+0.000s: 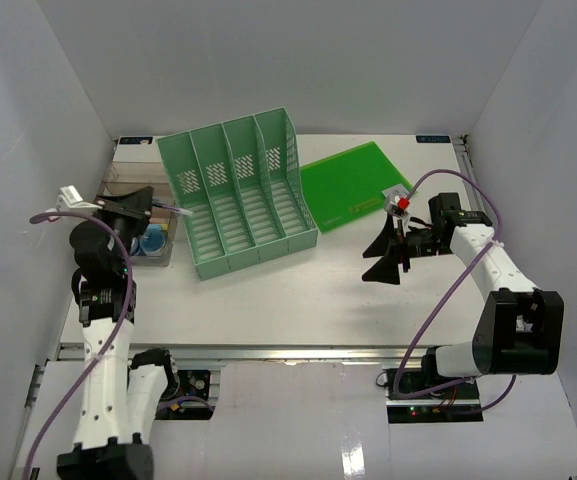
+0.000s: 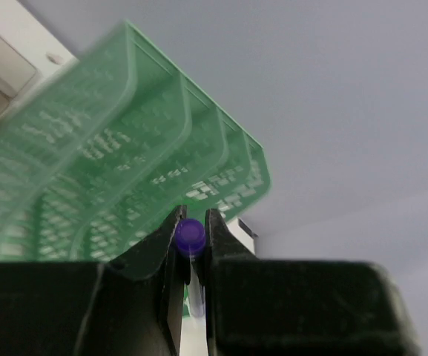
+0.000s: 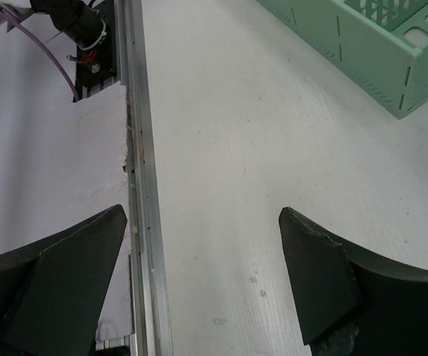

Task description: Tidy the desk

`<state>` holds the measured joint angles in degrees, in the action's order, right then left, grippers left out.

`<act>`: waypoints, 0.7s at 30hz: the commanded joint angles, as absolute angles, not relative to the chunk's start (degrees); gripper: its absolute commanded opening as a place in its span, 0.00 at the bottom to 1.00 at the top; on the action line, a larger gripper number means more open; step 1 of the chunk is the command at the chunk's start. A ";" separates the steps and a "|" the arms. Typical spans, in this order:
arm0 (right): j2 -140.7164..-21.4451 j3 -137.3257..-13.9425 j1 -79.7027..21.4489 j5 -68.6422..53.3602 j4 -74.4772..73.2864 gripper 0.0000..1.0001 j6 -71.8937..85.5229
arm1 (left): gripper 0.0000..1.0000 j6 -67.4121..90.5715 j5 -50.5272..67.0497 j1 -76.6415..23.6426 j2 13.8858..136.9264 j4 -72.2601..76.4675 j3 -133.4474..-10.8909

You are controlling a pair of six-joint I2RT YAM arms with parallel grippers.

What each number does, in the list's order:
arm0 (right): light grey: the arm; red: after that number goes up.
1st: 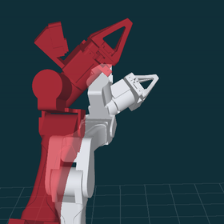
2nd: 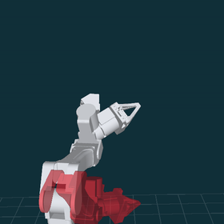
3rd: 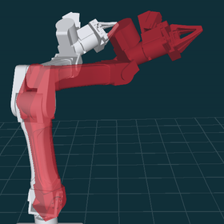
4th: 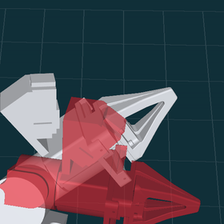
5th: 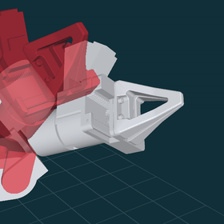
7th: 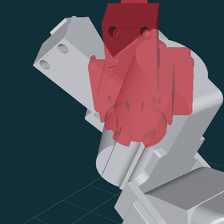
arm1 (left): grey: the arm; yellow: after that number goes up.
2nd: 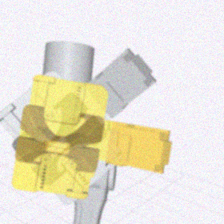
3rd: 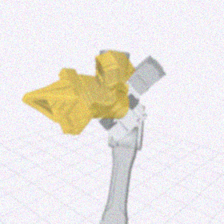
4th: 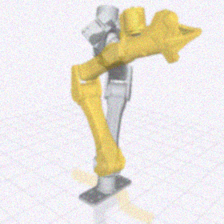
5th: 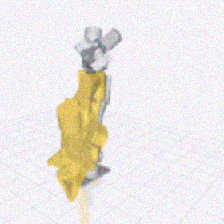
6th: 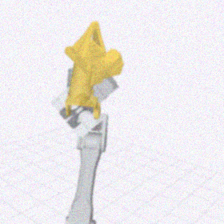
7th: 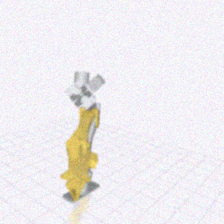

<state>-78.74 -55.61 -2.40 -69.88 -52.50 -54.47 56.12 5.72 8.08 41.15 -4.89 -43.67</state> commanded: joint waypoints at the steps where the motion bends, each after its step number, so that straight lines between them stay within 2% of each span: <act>1: -79.01 -56.92 -1.49 -71.98 -55.55 0.90 -57.68 | 0.00 63.50 31.71 22.43 50.57 0.26 -44.29; 4: -78.93 -56.87 -1.00 -72.06 -55.55 0.90 -57.41 | 0.00 70.99 34.98 28.16 57.41 8.11 -43.93; 8: -79.12 -57.10 -0.79 -71.79 -55.20 0.90 -56.70 | 0.00 69.39 32.01 30.34 68.42 8.93 -49.92; 13: -80.04 -57.62 -0.70 -72.11 -55.76 0.90 -56.15 | 0.00 62.41 27.83 30.32 85.77 2.91 -61.83; 21: -80.47 -57.92 -0.70 -72.48 -56.31 0.90 -56.25 | 0.00 58.62 22.02 29.48 100.27 -2.02 -72.11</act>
